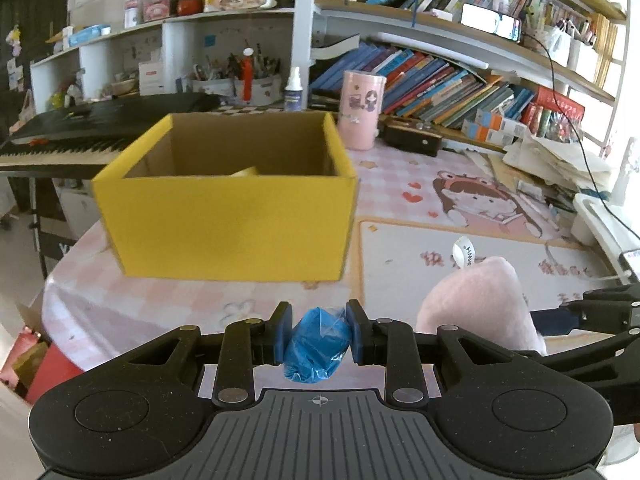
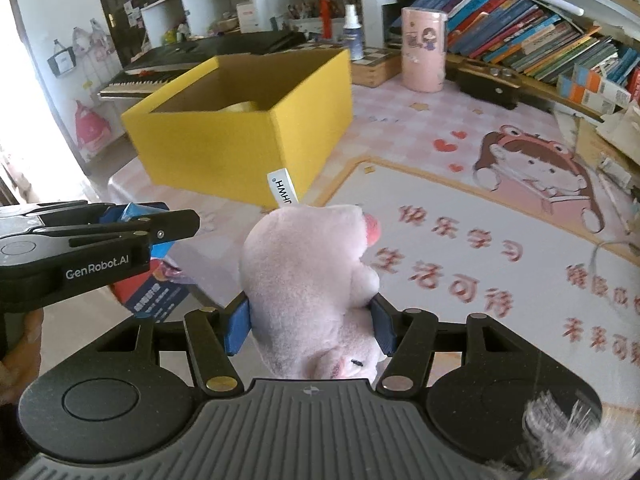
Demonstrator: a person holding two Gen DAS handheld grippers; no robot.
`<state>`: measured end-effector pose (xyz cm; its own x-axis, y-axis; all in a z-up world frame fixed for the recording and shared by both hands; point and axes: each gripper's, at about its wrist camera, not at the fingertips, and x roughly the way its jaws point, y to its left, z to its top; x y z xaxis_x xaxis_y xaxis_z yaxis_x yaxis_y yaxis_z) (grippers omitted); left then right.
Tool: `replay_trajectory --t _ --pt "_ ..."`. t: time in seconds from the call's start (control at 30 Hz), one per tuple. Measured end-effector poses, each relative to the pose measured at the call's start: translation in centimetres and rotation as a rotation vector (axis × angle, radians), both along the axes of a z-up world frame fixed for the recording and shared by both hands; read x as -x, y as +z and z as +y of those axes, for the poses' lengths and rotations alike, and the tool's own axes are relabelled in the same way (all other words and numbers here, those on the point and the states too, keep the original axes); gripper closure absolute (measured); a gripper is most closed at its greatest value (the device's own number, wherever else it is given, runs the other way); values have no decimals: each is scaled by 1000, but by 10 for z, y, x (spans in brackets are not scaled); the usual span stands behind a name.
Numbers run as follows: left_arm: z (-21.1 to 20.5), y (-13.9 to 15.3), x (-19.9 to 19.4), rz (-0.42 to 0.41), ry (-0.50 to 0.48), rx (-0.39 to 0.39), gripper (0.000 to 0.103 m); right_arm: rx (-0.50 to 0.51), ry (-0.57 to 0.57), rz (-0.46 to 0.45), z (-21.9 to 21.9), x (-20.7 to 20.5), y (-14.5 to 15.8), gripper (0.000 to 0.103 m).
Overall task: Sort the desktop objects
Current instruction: 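Carry the blue bag with the left tool while the right tool carries the pig over the box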
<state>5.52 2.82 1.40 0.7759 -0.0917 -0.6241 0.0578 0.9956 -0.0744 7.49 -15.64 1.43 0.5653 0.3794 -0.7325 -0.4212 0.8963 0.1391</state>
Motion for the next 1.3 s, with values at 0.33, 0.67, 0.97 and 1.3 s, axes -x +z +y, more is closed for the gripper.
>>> replay_trajectory --t 0.33,0.67,0.97,1.3 --pt "54 0 32 -8 57 -20 76 -25 50 1 55 24 -6 46" --pt "90 12 44 -57 135 -4 76 -15 130 -37 96 27 8 46" --pt "106 29 25 -125 160 16 76 -44 107 -111 107 12 35 46" --pt "116 51 -15 -205 197 17 76 -85 73 -207 110 -36 66 46"
